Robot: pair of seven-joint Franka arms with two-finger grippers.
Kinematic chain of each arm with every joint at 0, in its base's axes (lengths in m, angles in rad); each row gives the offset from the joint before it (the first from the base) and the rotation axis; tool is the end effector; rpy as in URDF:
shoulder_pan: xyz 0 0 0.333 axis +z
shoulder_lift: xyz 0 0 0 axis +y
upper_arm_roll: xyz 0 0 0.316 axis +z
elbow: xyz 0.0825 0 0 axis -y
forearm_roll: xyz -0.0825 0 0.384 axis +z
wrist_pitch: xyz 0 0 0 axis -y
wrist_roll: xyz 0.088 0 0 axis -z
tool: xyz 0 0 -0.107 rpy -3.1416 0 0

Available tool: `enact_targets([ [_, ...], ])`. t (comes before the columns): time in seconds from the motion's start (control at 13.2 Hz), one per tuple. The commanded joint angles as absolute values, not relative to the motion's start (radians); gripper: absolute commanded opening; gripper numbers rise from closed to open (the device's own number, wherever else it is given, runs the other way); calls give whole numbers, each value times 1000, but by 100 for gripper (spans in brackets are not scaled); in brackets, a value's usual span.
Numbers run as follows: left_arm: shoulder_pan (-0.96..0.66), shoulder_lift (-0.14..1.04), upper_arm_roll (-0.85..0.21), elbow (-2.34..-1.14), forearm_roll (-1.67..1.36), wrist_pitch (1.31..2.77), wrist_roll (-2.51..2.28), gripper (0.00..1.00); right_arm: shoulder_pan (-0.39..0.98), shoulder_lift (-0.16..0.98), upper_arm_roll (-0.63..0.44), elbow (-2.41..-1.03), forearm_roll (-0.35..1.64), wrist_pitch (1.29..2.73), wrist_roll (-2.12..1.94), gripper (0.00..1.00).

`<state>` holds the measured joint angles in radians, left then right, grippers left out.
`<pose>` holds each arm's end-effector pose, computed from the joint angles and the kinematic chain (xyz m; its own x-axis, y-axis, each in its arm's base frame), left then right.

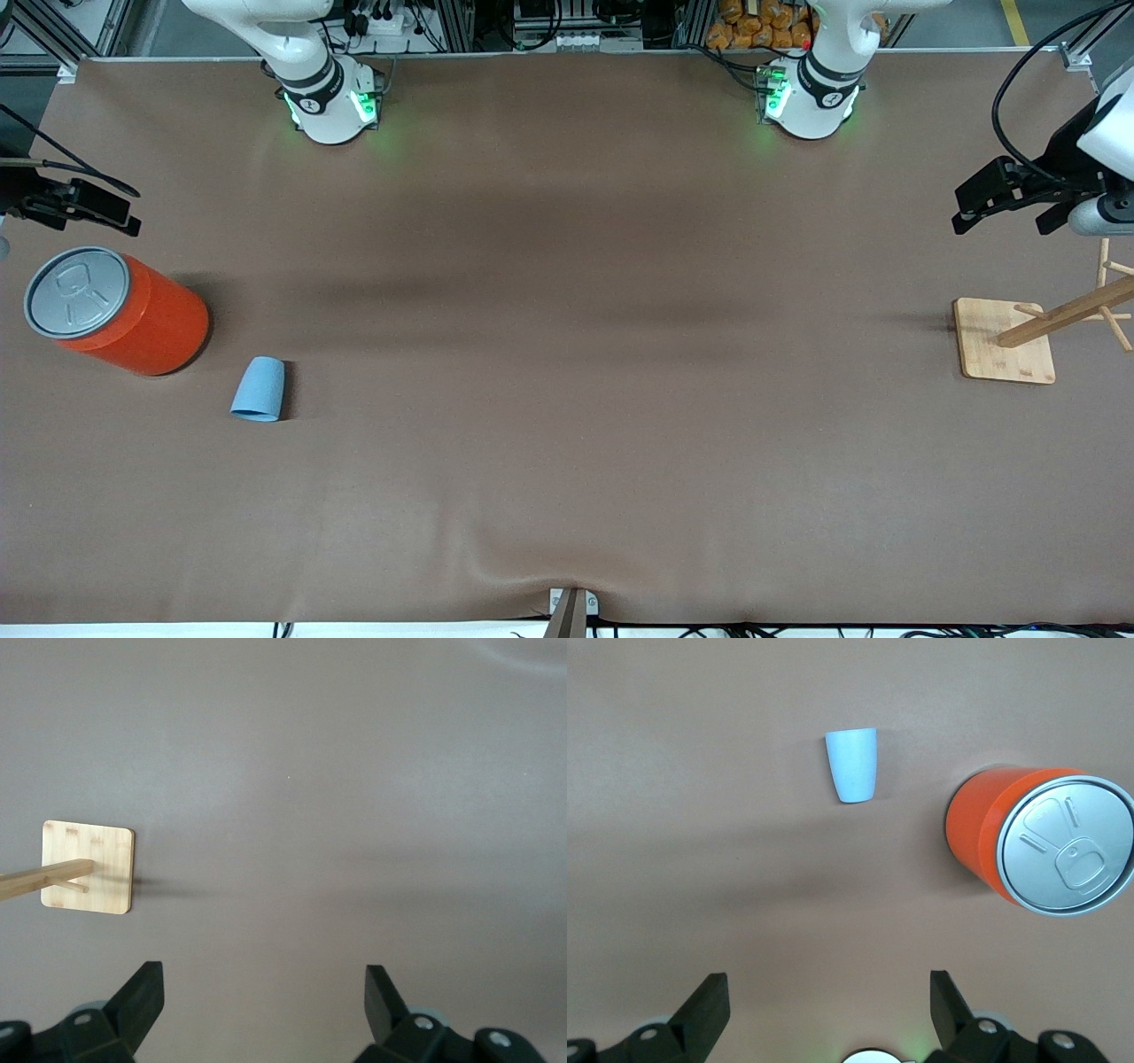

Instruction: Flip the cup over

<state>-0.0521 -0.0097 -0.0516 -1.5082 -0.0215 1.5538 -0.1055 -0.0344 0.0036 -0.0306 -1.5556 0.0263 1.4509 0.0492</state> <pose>0.5470 -0.0594 0.6579 0.9986 0.0015 0.0528 0.0001 -0.9996 0.0267 0.5416 -0.0321 0.6198 0.9879 -0.1104 -0.1092 -0.1133 -0.9933 -0.0208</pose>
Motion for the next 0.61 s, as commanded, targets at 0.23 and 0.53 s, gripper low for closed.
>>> enact_targets([
  [0.23, -54, 0, -52, -1483, 2, 1536, -112, 100, -51, 15, -17, -1539, 8, 1436, 38, 100],
  [0.53, -55, 0, -54, -1483, 0, 1536, -123, 100, -54, 69, -17, -1587, 9, 1503, 38, 100],
])
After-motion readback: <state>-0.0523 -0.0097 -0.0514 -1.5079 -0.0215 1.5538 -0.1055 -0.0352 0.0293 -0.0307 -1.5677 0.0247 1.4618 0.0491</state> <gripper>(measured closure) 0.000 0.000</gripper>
